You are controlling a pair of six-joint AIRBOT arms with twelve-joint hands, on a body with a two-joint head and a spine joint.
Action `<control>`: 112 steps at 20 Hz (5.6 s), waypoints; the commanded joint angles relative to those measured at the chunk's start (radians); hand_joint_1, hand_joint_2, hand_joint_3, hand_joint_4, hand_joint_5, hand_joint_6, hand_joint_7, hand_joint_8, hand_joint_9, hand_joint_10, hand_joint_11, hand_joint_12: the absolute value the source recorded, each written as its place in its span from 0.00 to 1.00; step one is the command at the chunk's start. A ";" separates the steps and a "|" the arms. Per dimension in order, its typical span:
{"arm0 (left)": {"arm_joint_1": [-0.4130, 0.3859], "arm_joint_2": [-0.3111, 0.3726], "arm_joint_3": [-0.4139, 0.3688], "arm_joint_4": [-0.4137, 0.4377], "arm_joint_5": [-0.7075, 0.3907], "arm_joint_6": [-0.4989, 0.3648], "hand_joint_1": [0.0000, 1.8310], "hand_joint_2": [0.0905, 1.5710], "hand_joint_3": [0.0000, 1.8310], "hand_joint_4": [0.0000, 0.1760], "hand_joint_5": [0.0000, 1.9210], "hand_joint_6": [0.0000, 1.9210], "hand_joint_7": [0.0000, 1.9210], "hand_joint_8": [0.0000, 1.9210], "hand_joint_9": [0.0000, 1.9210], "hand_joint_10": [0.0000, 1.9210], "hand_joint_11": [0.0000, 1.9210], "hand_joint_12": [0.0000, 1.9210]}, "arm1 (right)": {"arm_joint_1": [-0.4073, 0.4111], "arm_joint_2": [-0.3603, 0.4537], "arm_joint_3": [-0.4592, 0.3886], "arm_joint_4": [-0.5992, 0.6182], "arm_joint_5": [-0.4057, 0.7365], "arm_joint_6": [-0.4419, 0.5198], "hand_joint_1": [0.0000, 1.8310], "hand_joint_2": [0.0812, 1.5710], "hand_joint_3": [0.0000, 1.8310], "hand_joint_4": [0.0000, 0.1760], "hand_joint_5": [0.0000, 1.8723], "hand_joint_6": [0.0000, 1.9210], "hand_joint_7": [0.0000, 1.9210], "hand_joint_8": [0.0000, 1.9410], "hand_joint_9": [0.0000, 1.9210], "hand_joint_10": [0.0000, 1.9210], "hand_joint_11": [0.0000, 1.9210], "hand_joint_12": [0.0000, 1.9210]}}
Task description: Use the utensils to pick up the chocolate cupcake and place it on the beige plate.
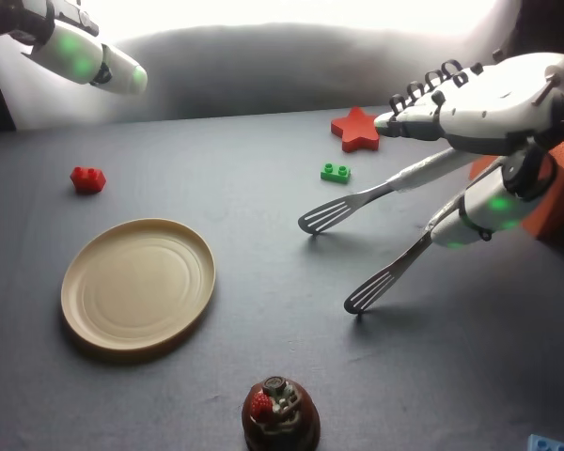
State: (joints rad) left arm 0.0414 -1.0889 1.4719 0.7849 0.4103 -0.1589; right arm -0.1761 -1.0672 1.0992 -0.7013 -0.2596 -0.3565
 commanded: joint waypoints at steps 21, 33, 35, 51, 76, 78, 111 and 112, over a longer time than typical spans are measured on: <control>-0.034 0.011 0.007 0.086 -0.018 -0.050 0.28 0.59 0.00 0.00 0.14 0.00 0.12 0.00 0.10 0.00 0.00 0.20 | -0.026 -0.048 0.075 0.035 0.042 -0.002 0.39 0.62 0.00 0.00 0.03 0.00 0.01 0.00 0.01 0.00 0.00 0.08; -0.038 0.020 -0.001 0.108 -0.012 -0.044 0.27 0.60 0.00 0.00 0.14 0.00 0.13 0.00 0.11 0.00 0.00 0.22 | -0.063 -0.065 0.109 0.034 0.075 -0.059 0.40 0.61 0.00 0.00 0.03 0.00 0.02 0.00 0.01 0.00 0.00 0.06; -0.038 0.019 0.000 0.108 -0.011 -0.044 0.27 0.60 0.00 0.00 0.14 0.00 0.12 0.00 0.10 0.00 0.00 0.21 | -0.063 -0.065 0.109 0.034 0.075 -0.059 0.40 0.62 0.00 0.00 0.04 0.00 0.02 0.00 0.02 0.00 0.00 0.07; -0.034 0.016 0.001 0.108 -0.005 -0.021 0.29 0.59 0.00 0.00 0.13 0.00 0.11 0.00 0.10 0.00 0.00 0.20 | -0.083 -0.076 0.128 0.034 0.081 -0.064 0.41 0.63 0.00 0.00 0.08 0.00 0.07 0.00 0.06 0.00 0.00 0.19; -0.038 0.017 -0.001 0.090 0.010 -0.005 0.29 0.59 0.00 0.00 0.12 0.00 0.11 0.00 0.10 0.00 0.00 0.22 | -0.078 -0.076 0.130 0.034 0.090 -0.079 0.46 0.65 0.00 0.00 0.19 0.01 0.18 0.00 0.17 0.01 0.00 0.52; -0.038 0.017 -0.001 0.090 0.010 -0.003 0.29 0.59 0.00 0.00 0.13 0.00 0.12 0.00 0.11 0.00 0.00 0.23 | -0.078 -0.076 0.130 0.034 0.088 -0.079 0.45 0.65 0.00 0.00 0.19 0.01 0.19 0.01 0.17 0.01 0.00 0.51; -0.030 0.017 -0.003 0.089 0.010 0.009 0.29 0.59 0.00 0.00 0.14 0.00 0.13 0.00 0.12 0.00 0.00 0.24 | -0.072 -0.074 0.128 0.034 0.090 -0.078 0.49 0.70 0.00 0.00 0.35 0.01 0.41 0.01 0.27 0.45 0.13 0.81; -0.030 0.017 -0.003 0.088 0.010 0.009 0.30 0.58 0.00 0.00 0.14 0.00 0.12 0.00 0.11 0.00 0.00 0.23 | -0.072 -0.074 0.128 0.034 0.091 -0.078 0.50 0.70 0.00 0.00 0.35 0.01 0.41 0.01 0.27 0.45 0.14 0.81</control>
State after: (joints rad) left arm 0.0166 -1.0817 1.4635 0.8345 0.4633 -0.1524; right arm -0.2577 -1.1488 1.2247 -0.6548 -0.2005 -0.4274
